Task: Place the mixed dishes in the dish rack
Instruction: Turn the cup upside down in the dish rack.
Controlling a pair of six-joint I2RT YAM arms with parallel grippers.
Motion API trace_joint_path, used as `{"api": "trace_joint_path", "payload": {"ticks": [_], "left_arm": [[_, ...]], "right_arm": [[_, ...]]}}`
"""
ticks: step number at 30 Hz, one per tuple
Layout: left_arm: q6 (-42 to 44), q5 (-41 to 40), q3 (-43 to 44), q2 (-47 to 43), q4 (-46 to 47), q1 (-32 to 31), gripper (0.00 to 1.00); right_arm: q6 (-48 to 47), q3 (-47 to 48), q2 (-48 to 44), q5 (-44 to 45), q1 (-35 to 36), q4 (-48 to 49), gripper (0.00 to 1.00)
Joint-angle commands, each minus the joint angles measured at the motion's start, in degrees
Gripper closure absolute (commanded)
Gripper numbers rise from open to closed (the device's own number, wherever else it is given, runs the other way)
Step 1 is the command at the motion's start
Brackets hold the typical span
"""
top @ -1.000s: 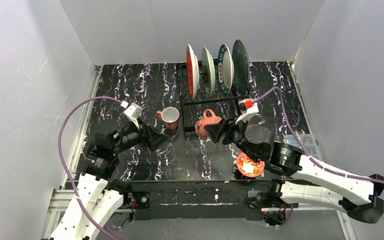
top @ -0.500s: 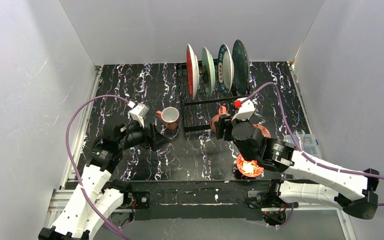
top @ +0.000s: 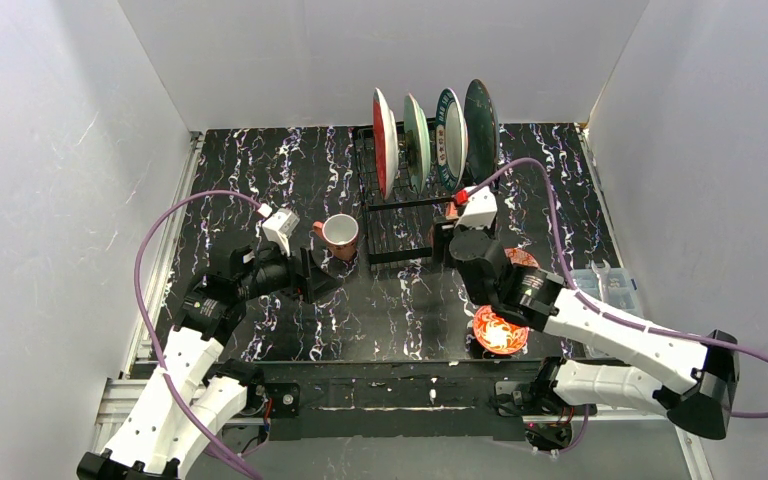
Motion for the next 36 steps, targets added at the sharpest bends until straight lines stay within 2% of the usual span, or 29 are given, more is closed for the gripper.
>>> {"api": "trace_joint_path", "payload": {"ticks": [1, 10, 20, 36], "left_arm": [[0.94, 1.07, 0.93, -0.65, -1.13, 0.14, 0.33], [1.41, 0.56, 1.1, -0.32, -1.64, -0.13, 0.33], [1.5, 0.68, 1.13, 0.31, -1.86, -0.17, 0.33], [1.8, 0.02, 1.37, 0.66, -2.54, -0.49, 0.32]], "right_arm": [[0.2, -2.34, -0.36, -6.09, -7.69, 8.88, 0.79], [0.31, -7.26, 1.02, -15.16, -16.05, 16.06, 0.8], [-0.99, -10.82, 3.39, -18.3, -19.86, 23.78, 0.81], [-4.32, -15.88, 9.65, -18.52, -23.14, 38.43, 0.82]]}}
